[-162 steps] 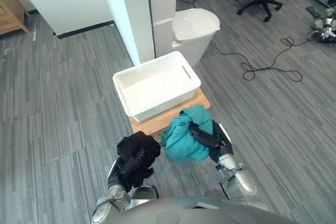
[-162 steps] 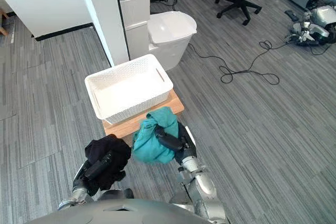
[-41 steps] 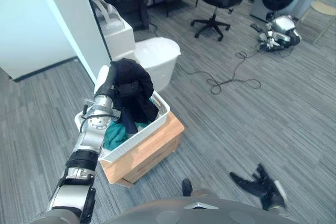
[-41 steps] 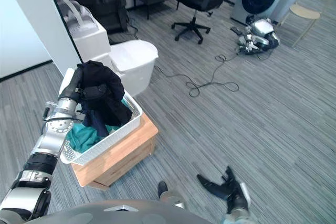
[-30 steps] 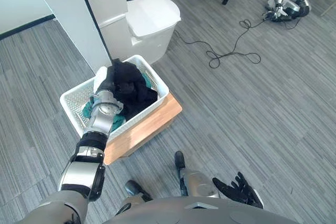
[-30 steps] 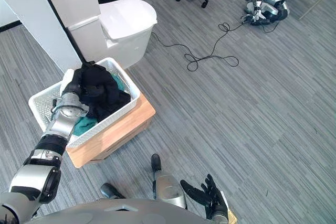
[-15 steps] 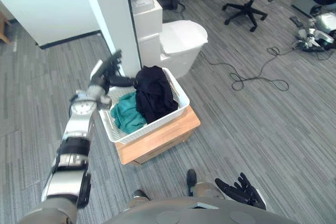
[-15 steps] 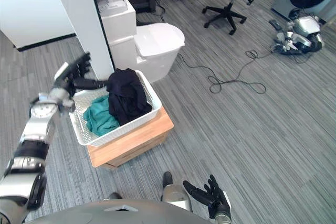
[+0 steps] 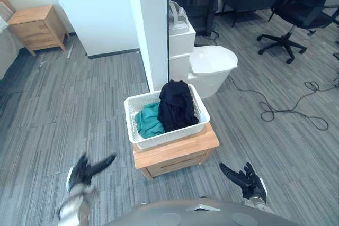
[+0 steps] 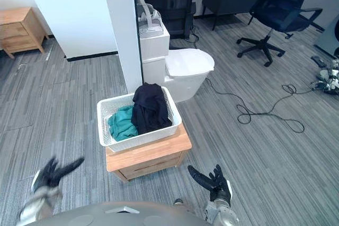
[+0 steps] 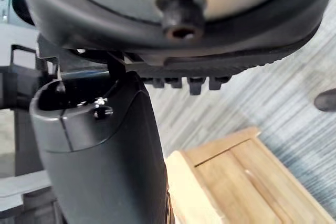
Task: Tidy up the quilt and then pick up the clothes from the bed and put them into the laundry hamper
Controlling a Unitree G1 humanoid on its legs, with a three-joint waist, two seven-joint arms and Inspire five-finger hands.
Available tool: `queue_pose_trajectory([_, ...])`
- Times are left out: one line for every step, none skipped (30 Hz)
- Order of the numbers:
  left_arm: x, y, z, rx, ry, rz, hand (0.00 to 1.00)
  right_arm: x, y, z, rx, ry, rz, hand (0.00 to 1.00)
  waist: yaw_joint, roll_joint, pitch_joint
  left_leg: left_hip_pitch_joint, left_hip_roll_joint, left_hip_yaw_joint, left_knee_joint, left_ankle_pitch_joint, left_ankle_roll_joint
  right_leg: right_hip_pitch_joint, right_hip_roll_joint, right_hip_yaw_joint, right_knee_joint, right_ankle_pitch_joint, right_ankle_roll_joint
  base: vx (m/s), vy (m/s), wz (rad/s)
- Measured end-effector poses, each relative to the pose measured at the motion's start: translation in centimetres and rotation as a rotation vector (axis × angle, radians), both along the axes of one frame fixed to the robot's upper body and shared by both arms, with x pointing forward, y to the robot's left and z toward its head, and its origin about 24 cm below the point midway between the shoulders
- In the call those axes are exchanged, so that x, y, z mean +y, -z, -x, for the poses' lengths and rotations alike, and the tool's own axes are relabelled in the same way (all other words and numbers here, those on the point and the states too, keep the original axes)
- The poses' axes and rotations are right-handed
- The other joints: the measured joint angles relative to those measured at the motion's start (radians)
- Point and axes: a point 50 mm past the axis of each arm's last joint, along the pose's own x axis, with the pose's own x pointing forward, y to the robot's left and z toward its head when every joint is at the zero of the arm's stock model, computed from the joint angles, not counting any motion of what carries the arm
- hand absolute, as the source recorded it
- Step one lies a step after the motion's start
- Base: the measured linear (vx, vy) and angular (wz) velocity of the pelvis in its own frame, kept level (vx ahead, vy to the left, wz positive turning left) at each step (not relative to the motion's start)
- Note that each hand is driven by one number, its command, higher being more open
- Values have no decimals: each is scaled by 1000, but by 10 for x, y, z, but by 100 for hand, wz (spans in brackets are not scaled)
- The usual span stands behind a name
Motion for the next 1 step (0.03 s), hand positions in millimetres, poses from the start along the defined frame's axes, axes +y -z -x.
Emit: queue_pose_trajectory([-4,9,30,50,-114,52,100,5,4,0,16,15,-24,100,10,-8,-3,1,0,-4,0,0,0,5,-1,-6,0,-1,-1,24,-17,10])
